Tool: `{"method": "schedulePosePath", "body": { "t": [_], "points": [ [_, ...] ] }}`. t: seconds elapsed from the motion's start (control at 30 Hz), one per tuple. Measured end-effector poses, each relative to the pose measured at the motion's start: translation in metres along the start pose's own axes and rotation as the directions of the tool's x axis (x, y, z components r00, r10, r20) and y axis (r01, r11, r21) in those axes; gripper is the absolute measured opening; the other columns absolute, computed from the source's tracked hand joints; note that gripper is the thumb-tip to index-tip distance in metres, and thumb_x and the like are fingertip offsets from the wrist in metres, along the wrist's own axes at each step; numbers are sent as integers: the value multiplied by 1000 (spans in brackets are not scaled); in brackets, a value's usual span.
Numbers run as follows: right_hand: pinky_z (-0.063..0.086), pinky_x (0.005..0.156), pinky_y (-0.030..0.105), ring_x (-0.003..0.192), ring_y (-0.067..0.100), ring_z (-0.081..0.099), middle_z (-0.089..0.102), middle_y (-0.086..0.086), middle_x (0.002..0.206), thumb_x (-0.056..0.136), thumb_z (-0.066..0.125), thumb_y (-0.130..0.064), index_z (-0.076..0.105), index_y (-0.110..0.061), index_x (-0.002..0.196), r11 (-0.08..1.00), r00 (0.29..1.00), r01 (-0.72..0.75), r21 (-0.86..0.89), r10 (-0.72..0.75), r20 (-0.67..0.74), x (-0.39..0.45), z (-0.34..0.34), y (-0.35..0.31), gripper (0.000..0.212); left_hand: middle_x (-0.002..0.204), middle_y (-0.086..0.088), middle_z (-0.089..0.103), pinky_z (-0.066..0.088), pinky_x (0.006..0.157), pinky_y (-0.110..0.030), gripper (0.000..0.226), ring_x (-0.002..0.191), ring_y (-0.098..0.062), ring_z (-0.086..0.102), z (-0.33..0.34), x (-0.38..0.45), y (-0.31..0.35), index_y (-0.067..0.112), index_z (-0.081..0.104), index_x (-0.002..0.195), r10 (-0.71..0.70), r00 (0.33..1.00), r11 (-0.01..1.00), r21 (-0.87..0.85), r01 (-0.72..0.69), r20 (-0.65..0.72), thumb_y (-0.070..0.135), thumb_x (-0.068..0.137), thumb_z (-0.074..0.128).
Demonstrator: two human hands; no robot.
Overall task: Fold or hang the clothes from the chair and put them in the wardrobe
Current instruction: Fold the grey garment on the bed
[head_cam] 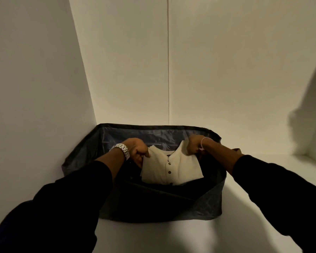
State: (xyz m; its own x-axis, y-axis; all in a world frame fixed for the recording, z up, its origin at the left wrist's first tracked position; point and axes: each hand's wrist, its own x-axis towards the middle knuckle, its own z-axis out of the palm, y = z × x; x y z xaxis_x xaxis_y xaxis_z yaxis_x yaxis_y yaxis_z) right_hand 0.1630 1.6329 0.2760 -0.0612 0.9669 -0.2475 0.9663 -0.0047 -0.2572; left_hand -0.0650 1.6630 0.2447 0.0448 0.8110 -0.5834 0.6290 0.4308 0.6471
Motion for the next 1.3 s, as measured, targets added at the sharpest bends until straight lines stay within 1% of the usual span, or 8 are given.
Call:
{"method": "schedulePosePath", "body": {
  "t": [0.1,0.3,0.47,0.63,0.73,0.9,1.07,1.3],
  "points": [
    [48,60,16,77,21,57,56,8,82,95,52,-4,64,-4,80,992,996,-83,-91,79,-47,11,11,-1,19,145,-23,47,37,112,-54,45,137,-40,43,6,17,-4,-2,35,147,-28,999,999,-23,29,29,2,104,45],
    [30,32,10,33,9,46,38,-3,24,97,50,-3,35,-15,13,942,981,-100,-320,148,126,39,23,12,87,108,-16,57,42,111,-49,44,133,-36,49,16,40,-10,0,39,146,-37,999,993,110,32,37,7,103,50],
    [49,89,21,118,28,61,62,18,127,94,62,-9,56,4,134,913,995,-86,-398,101,18,31,26,19,42,109,-19,57,49,101,-50,45,126,-40,54,25,41,-7,-2,43,141,40,999,991,132,-39,2,9,100,59],
    [50,98,36,123,32,57,53,18,138,88,71,-8,48,-1,140,924,997,-5,-382,-25,-72,32,36,18,57,119,-9,68,53,81,-37,39,106,-29,67,41,26,-2,11,63,123,559,809,437,894,-104,-179,30,89,71],
    [43,110,44,134,33,47,46,12,149,86,73,-49,35,-14,153,873,980,194,-448,-151,131,29,34,11,85,120,-12,65,49,79,-36,36,106,-30,66,56,19,4,5,57,122,712,695,252,960,-125,-96,26,94,65],
    [43,103,41,122,31,55,51,14,143,84,67,-62,42,-11,148,805,906,236,-544,20,422,29,43,10,86,142,-13,54,43,100,-35,64,127,-29,54,66,19,12,6,50,140,224,964,322,923,-209,140,50,95,61],
    [42,99,33,104,23,61,62,12,118,98,57,-45,55,-7,131,812,932,105,-575,121,341,59,53,24,50,165,-14,18,28,120,-40,103,149,-31,26,49,26,-4,7,5,159,194,964,412,876,-250,183,62,90,59],
    [32,115,51,140,35,39,40,12,154,80,71,-62,30,-20,156,819,941,218,-531,-32,336,20,33,9,96,164,-10,23,26,118,-40,94,148,-29,27,38,16,-3,10,20,157,249,953,400,878,-262,171,59,89,64]
  ]
}}
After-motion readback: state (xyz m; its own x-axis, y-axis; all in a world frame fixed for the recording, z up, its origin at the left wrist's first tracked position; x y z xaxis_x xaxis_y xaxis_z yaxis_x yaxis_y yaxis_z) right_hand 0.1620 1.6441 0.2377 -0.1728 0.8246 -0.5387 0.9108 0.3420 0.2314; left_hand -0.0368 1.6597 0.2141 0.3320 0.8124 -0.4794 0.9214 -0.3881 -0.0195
